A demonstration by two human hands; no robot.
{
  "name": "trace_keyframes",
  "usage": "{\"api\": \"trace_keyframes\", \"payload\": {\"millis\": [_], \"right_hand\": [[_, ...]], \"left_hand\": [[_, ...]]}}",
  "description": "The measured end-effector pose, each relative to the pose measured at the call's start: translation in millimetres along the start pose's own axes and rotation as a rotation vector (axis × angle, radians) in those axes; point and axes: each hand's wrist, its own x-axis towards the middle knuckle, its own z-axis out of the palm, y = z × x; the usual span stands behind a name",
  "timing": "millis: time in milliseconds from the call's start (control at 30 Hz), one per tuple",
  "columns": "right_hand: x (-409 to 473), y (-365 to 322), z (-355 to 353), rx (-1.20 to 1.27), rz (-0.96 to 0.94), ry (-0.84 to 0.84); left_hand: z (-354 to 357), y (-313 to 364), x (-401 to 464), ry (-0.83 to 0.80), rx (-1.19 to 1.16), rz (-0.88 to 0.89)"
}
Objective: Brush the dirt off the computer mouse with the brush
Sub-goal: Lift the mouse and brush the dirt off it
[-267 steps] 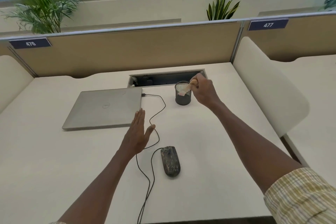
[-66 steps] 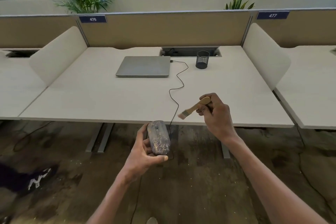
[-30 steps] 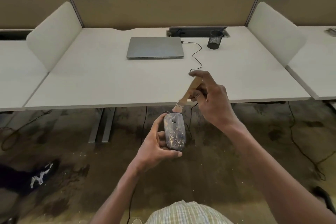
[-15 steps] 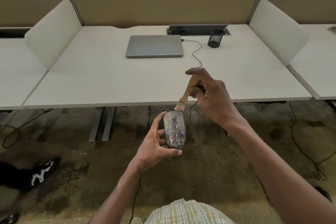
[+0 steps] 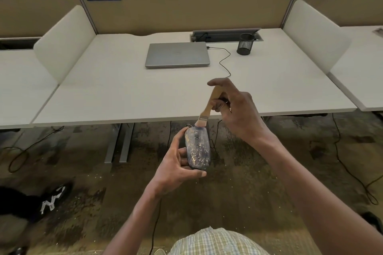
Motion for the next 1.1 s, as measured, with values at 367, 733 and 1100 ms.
{"api": "trace_keyframes", "payload": {"millis": [367, 733, 1100], "right_hand": [[-13.8, -0.7, -10.0, 0.012, 0.016, 0.024], [-27.7, -2.0, -14.3, 0.010, 0.034, 0.057], [-34.3, -0.2, -19.4, 0.010, 0.043, 0.068]], "left_hand": [[3.9, -3.0, -10.5, -0.003, -0.052, 0.009], [5.5, -9.9, -16.1, -0.015, -0.084, 0.006], [11.3, -10.0, -19.9, -0.031, -0.085, 0.006]]}}
